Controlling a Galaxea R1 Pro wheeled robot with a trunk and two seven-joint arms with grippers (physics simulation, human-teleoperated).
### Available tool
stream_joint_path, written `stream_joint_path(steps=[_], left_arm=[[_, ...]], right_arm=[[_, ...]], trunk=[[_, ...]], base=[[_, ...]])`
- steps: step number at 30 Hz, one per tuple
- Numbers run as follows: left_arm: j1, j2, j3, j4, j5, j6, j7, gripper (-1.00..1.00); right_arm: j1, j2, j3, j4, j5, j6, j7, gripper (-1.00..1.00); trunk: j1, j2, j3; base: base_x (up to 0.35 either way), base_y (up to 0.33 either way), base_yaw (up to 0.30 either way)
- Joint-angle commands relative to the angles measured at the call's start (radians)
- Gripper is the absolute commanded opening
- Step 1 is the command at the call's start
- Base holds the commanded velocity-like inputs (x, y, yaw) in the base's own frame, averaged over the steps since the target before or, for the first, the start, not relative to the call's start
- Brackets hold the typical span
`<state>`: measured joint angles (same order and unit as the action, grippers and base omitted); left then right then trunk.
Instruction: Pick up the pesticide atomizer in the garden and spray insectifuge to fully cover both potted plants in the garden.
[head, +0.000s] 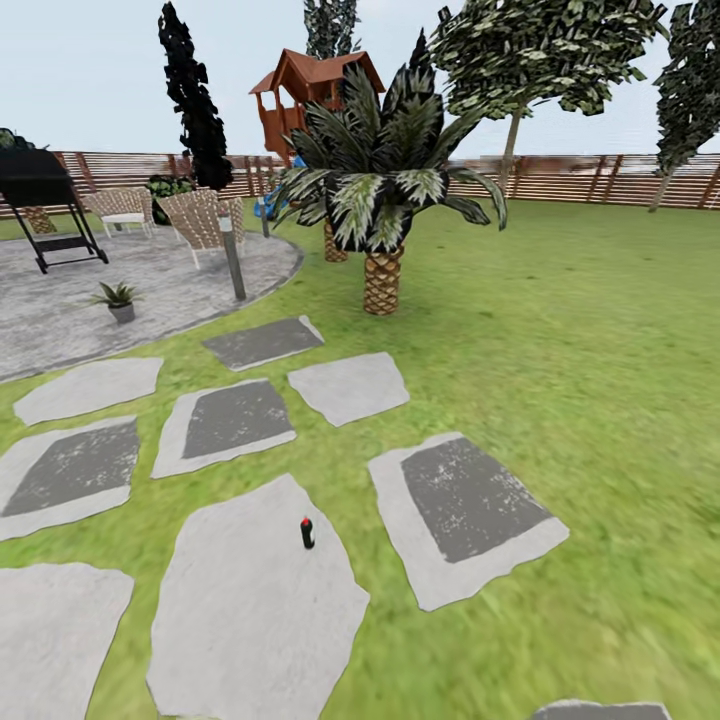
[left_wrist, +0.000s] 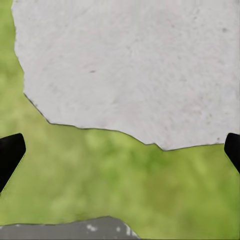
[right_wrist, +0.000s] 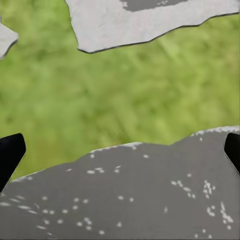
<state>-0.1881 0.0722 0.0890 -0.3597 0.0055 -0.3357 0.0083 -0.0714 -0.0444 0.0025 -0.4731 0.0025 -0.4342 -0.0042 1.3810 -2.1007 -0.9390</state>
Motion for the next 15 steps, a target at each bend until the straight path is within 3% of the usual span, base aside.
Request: stream_joint_path(steps=[1, 15], left_arm=[[-0.001, 0.000, 0.001, 0.001, 0.000, -0.003, 0.001, 1.00], [-0.001, 0.000, 0.001, 0.001, 0.001, -0.003, 0.001, 1.00]], right_arm=[[-0.001, 0.000, 0.000, 0.001, 0.000, -0.003, 0.000, 1.00], [-0.001, 0.000, 0.002, 0.001, 0.002, -0.003, 0.001, 1.00]], trunk=[[0.000, 0.000, -0.001], [0.000, 0.000, -0.001]], base=[[0.339, 0.000, 0.007], [0.340, -0.015, 0.001]])
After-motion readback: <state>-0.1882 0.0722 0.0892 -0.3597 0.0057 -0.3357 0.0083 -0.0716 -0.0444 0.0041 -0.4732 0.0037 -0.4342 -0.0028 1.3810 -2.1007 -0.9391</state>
